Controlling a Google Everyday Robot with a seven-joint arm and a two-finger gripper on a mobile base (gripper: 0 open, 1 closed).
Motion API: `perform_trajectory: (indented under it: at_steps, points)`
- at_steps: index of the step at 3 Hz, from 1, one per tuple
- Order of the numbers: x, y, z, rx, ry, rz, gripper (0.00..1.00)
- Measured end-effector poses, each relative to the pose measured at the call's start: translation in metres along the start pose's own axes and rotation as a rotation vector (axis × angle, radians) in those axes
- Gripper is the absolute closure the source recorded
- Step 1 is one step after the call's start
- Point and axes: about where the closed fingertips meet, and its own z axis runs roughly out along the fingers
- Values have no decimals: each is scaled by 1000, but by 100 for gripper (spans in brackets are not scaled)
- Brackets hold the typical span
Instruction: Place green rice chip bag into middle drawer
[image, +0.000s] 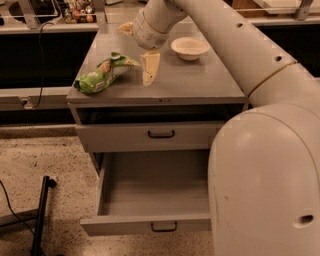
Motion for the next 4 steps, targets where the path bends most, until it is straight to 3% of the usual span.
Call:
perform_trajectory:
  at_steps: [2,4]
  points:
    - [-5,-3,14,-13,4,-30,0]
    - [-23,-11,55,-92,45,-134,0]
